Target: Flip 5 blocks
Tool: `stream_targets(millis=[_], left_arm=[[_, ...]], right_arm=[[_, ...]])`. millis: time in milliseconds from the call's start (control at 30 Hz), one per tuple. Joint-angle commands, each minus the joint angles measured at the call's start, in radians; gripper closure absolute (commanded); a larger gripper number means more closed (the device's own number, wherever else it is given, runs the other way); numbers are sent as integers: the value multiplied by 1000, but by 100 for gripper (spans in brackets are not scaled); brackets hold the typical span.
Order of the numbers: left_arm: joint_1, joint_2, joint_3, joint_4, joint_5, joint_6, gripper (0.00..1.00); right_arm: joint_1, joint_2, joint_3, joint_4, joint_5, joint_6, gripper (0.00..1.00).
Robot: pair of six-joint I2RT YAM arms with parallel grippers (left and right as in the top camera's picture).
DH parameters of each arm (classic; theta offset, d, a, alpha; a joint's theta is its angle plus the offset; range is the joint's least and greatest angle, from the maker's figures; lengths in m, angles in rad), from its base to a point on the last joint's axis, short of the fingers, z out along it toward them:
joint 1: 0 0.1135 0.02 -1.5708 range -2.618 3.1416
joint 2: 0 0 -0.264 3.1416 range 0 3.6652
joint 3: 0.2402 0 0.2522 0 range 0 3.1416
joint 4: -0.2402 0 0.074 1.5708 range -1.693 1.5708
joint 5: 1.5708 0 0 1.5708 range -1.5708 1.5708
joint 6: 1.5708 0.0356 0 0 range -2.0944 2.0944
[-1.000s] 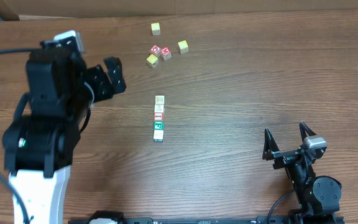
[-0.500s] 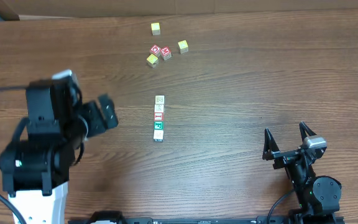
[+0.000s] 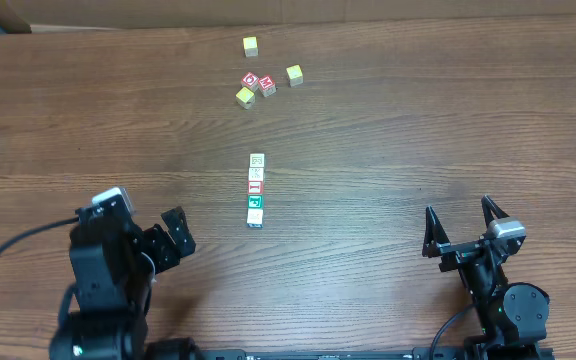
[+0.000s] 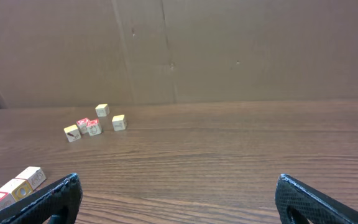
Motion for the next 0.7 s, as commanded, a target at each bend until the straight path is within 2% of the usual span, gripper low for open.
stream_targets(millis=[0,233,667], left_arm=[[6,-82,-84,80,13,-56,0],[6,-267,-218,314,14,-232,0],[2,-531,-257,867,39,-225,0]], right_arm=[[-4,-9,-10,5,6,-5,0],[-4,-9,-10,5,6,-5,0],[-4,-9,-10,5,6,-5,0]])
